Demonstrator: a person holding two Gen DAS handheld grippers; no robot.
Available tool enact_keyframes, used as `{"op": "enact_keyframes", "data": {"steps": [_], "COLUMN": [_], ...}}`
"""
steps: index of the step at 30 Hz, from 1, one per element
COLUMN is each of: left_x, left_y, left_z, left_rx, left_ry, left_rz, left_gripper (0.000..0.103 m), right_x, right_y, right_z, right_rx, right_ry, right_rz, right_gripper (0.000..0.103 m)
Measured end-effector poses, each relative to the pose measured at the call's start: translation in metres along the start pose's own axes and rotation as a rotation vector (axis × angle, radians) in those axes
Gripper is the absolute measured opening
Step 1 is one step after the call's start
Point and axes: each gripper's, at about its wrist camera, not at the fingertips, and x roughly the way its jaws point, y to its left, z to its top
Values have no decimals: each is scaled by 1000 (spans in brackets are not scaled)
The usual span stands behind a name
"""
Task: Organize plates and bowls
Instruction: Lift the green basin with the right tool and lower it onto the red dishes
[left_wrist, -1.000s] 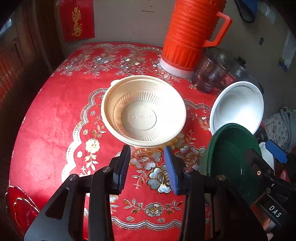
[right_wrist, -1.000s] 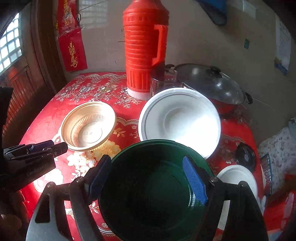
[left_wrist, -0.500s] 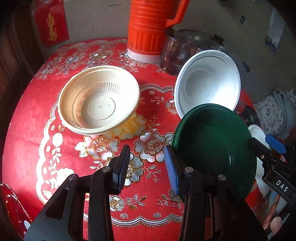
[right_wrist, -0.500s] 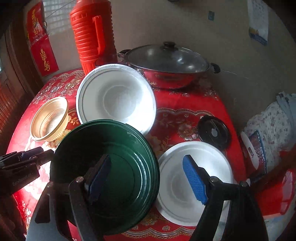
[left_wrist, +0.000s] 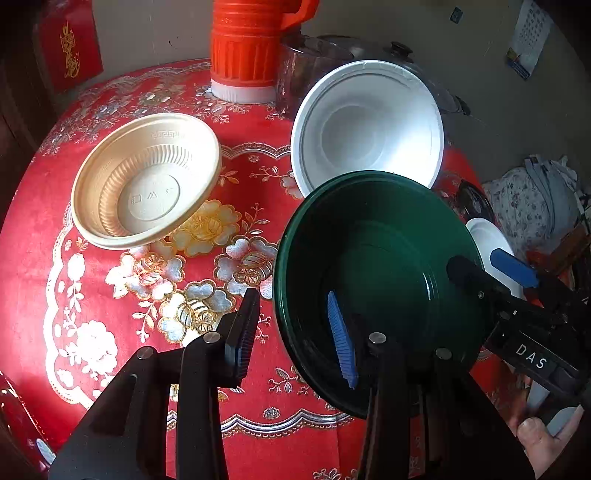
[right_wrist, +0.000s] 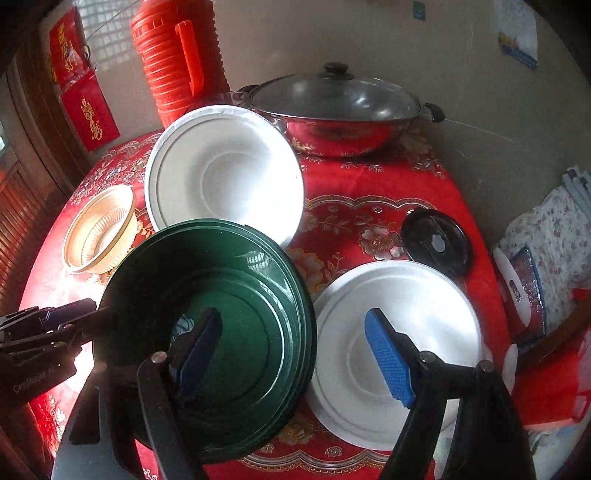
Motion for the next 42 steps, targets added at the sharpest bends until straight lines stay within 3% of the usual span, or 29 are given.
{"op": "enact_keyframes", "data": {"steps": [8,10,12,14,17,22,33,42], "left_x": [19,23,25,26,27,19,-34,-81], "left_y": [-4,-7,-8,-7,-8,7,35,79], "left_z": [-5,-7,-9,-12,-17,-24,-45,-81], "left_rx": [5,14,25,37,51,35,14,-46], "left_ry": [31,32,24,13,1,-18,-94,-158], "left_rz": [17,26,36,43,67,75,81,133], "left_gripper": [38,38,38,38,38,26,25,25], "right_x": [7,8,9,8,7,-3,-28,-62], "right_y": [3,5,9,15,23,32,61,118], "right_z": [-4,-6,-7,-9,-14,-19,-34,-50], "right_rx": [-21,-31,-43,-65,-88,-107,-138,-224], "right_ry": [14,15,18,21,8,-29,-65,-117], "right_rz": [-10,-15,-16,-30,-42,-57,-23,26], "right_gripper": [79,71,50,39,35,34,34,34]}}
